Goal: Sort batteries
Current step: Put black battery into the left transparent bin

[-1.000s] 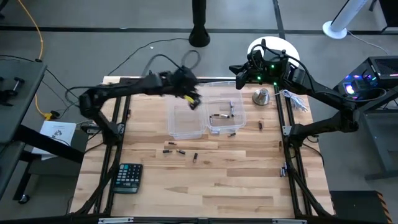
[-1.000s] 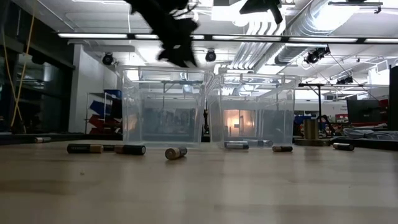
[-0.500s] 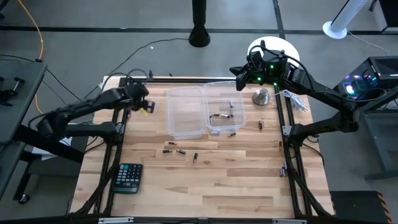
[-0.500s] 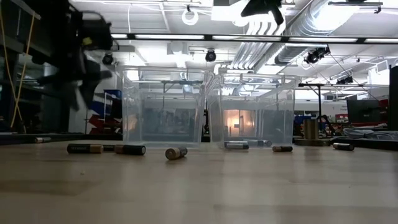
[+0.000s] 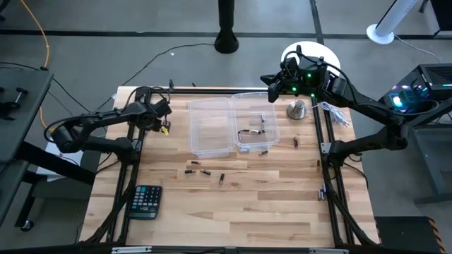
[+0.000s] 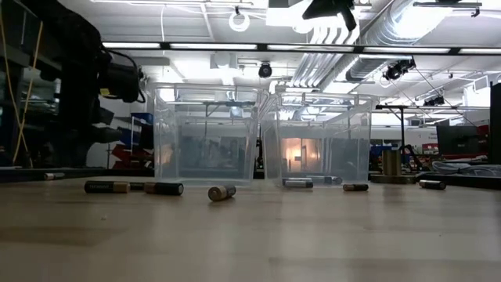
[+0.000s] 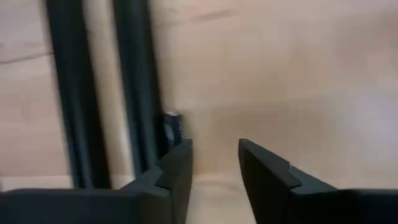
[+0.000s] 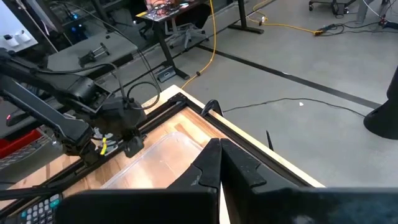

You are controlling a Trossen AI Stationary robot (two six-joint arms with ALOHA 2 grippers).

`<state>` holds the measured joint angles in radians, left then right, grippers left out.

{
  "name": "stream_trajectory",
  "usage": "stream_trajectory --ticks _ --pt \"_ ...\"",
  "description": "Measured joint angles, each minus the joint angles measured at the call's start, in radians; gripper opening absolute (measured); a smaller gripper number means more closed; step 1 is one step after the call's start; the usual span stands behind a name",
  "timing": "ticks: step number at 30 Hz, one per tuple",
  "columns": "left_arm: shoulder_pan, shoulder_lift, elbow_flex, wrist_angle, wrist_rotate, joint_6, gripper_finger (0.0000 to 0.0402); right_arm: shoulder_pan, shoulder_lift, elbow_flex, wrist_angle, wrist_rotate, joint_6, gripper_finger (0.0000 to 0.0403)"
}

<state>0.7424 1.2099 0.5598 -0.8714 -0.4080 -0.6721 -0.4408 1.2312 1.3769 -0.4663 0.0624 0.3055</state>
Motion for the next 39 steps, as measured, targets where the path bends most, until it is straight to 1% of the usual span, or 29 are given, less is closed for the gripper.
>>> stream_trajectory --ticks 2,6,8,13,19,22,25,27,34,35,36,39 --pt "0.015 0.015 0.0 -0.002 -0.023 -0.026 0.0083 0.0 0.0 0.0 0.0 0.0 0.0 0.0" --pt "0.038 0.054 0.0 0.003 -0.026 -0.022 0.002 0.0 0.0 0.0 0.0 0.0 -0.018 0.0" --pt "0.045 0.068 0.0 0.005 -0.029 -0.02 0.0006 0.0 0.0 0.0 0.0 0.0 -0.019 0.0" --pt "0.045 0.084 -0.021 0.004 -0.1 -0.063 0.0001 0.0 0.0 0.0 0.0 0.001 -0.026 0.0" --pt "0.044 0.08 -0.086 0.04 -0.101 -0.135 0.0001 0.0 0.0 0.0 0.0 0.001 -0.045 0.0" --pt "0.037 0.078 -0.09 0.041 -0.097 -0.163 0.0 0.0 0.0 0.0 0.0 0.001 -0.045 0.0" --pt "0.011 0.06 -0.064 0.049 -0.078 -0.188 0.0 -0.001 0.0 0.0 0.0 0.001 -0.045 0.0" --pt "-0.007 0.051 -0.031 0.071 -0.044 -0.19 0.0 -0.007 0.0 0.0 0.0 0.001 -0.045 0.0" --pt "-0.011 0.02 0.06 0.041 -0.116 -0.149 0.0 -0.024 0.0 0.0 0.0 0.005 -0.044 0.0" --pt "-0.01 0.017 0.062 0.043 -0.109 -0.14 0.0 -0.024 0.0 0.0 0.0 0.005 -0.041 0.0" --pt "-0.008 0.016 0.062 0.056 -0.076 -0.126 0.0 -0.024 0.0 0.0 0.0 0.005 -0.037 0.0" --pt "-0.02 0.016 0.046 0.139 0.07 -0.086 0.0 -0.024 0.0 0.0 0.0 0.005 -0.037 0.0"
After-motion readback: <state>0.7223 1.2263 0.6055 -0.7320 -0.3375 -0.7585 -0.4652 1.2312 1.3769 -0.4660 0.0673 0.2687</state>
